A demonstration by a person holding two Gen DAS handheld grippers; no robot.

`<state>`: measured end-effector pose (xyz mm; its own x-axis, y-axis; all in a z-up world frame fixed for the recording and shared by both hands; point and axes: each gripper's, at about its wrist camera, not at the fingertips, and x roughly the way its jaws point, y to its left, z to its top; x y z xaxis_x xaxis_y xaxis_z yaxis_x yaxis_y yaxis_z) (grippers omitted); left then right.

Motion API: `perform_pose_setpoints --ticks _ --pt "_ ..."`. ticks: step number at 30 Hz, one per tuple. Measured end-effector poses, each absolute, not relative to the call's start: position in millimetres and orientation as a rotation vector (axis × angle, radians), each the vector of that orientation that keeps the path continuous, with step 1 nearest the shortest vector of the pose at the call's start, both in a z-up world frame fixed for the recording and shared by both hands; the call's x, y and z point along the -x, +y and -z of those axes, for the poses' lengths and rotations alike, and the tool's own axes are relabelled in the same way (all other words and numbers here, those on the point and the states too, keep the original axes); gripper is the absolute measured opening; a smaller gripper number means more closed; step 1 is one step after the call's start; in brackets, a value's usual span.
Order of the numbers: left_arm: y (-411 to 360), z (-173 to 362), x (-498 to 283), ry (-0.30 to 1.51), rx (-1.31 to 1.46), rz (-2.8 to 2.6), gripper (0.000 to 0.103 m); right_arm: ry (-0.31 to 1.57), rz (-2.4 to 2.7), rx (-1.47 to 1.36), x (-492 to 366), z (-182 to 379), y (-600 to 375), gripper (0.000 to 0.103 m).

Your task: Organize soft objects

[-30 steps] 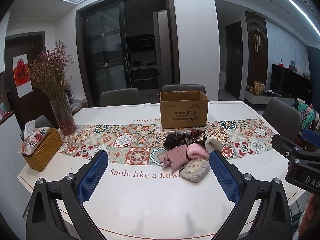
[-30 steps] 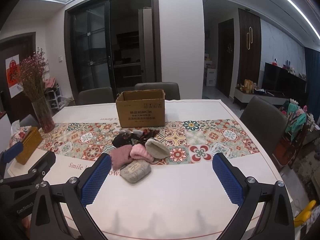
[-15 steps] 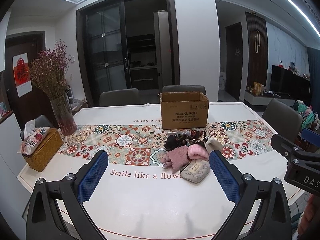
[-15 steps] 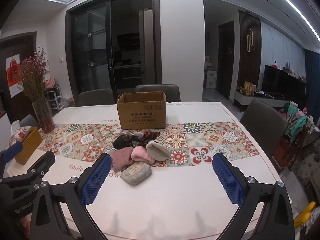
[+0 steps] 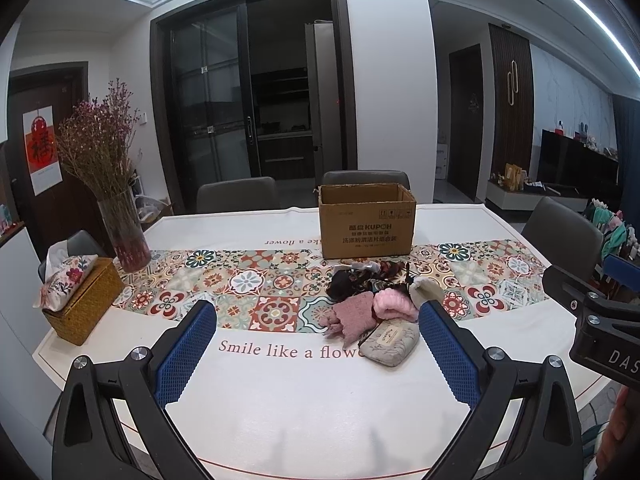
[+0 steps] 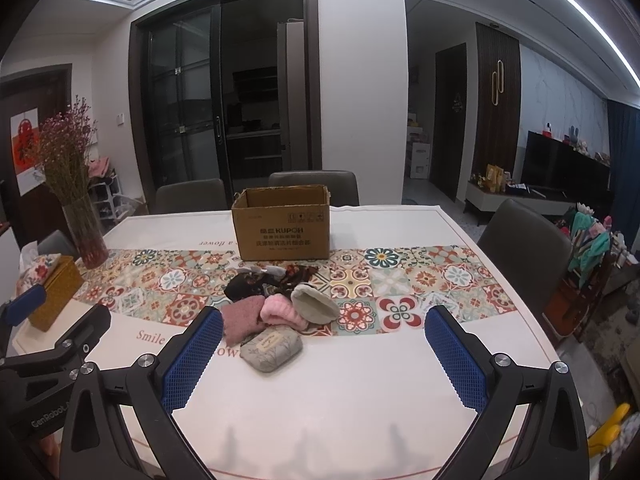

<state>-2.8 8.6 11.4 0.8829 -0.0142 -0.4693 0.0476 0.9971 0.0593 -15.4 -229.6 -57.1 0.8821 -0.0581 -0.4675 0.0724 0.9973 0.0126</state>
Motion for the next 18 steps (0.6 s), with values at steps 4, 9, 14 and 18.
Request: perform_pose_setpoints --ticks 4,9,14,18 --pt "8.7 -12.2 1.7 0.487 -0.070 0.035 0.103 0.484 0.069 -0.029 15.8 57.3 -230.5 0.102" --pt "8.9 -12.4 1.5 0.488 -0.069 0.037 0.103 0.484 0.070 -0.028 15.7 57.3 -230.1 0.102" --pt "8.3 -13.0 0.8 0.491 -0.070 0.037 0.103 0.486 0.068 -0.029 15.5 57.6 -230.0 0.102" --pt "7.7 -13.0 0.9 0.493 -0.073 0.036 0.103 0.489 0.067 -0.029 14.6 57.2 -230.2 0.102"
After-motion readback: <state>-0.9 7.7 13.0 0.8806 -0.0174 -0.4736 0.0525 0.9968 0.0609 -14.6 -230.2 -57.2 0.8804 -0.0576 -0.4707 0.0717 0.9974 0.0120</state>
